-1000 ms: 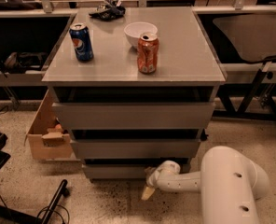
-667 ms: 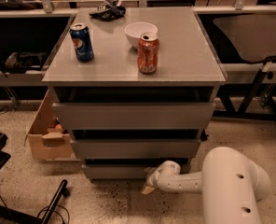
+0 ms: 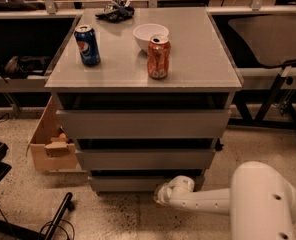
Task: Close bottom drawer
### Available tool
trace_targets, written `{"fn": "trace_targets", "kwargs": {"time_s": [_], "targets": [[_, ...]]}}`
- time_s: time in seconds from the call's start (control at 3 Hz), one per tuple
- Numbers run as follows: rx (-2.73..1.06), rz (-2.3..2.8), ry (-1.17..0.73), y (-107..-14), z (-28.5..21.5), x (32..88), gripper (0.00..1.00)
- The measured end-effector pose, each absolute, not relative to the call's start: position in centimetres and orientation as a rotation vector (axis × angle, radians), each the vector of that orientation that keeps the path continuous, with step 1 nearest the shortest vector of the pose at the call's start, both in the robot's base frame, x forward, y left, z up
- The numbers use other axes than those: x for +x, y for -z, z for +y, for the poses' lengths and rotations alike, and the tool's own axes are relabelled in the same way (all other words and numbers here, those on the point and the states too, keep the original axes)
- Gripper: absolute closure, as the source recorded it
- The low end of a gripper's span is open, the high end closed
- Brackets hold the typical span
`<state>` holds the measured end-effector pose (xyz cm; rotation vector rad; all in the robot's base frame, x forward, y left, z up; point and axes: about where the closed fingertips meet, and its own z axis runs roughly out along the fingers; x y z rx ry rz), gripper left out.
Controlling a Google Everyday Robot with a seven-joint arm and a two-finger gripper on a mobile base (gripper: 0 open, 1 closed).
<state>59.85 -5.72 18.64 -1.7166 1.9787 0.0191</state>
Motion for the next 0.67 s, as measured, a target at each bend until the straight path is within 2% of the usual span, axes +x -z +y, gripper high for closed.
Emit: {"fn": "trace_targets", "kwargs": {"time_s": [0.33,0.67], "targets": [[-1.708,1.985,0.095,-24.8,-7.9,57.0,0.94],[-1.803,1.971,0.333,-31.9,-12.9,54.7,1.00]]}}
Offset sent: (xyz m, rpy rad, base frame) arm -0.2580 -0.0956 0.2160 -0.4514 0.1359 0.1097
